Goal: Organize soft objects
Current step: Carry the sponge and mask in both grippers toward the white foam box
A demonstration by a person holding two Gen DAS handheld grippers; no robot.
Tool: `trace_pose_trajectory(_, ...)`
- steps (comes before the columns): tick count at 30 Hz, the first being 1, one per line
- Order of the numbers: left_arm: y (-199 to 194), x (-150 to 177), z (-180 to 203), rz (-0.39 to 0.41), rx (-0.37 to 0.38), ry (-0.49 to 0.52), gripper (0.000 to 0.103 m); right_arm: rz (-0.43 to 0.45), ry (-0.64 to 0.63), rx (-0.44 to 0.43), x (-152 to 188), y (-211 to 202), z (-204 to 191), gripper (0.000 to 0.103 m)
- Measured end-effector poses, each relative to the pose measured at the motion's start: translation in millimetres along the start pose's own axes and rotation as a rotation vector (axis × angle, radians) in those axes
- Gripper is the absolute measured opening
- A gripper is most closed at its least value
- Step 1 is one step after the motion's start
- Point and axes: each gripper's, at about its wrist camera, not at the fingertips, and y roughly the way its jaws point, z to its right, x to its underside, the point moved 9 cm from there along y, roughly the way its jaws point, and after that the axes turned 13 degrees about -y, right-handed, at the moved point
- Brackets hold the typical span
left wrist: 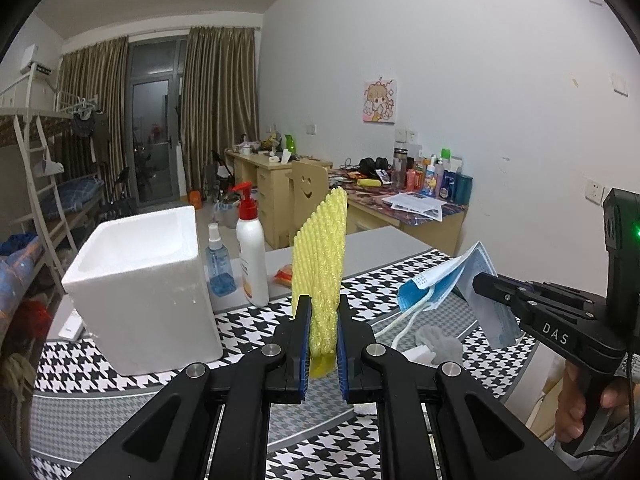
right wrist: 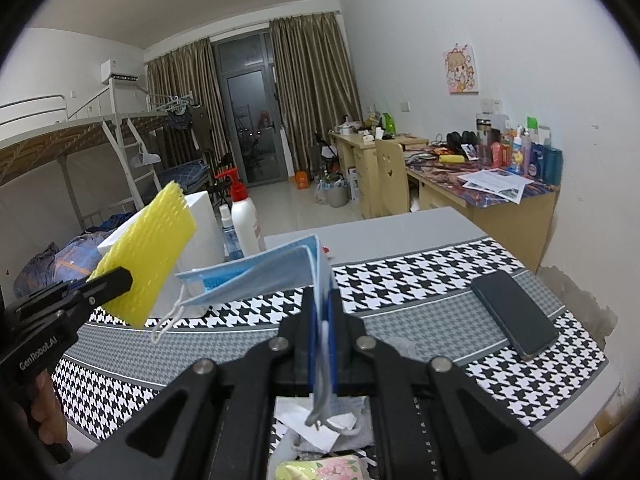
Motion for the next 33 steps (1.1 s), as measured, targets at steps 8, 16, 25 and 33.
trace_pose_trajectory(8,7.7,-15.3,-3.8,0.009,-0.015,0.01,0.012,0.007,-0.008,0.0,-8.2,1.6,-4.3,0.007)
trace_pose_trajectory(16,12.6,-27.6,-11.9,0.028,-0.026,0.012,0.012,0.019,-0.022,0.001,-18.9,4.7,-10.6,0.007)
trace_pose_trajectory(25,14.5,-44.5,-23.2,0.052,-0.044,0.007,0.012,0.032,-0.04,-0.007,-31.5,10.5,-22.5,0.007)
trace_pose_trajectory(33,13.1,-61.9,-33.2,0.085,-0.062,0.013,0.012,0.041,-0.055,-0.03,-49.7,19.1,-34.5,0.007)
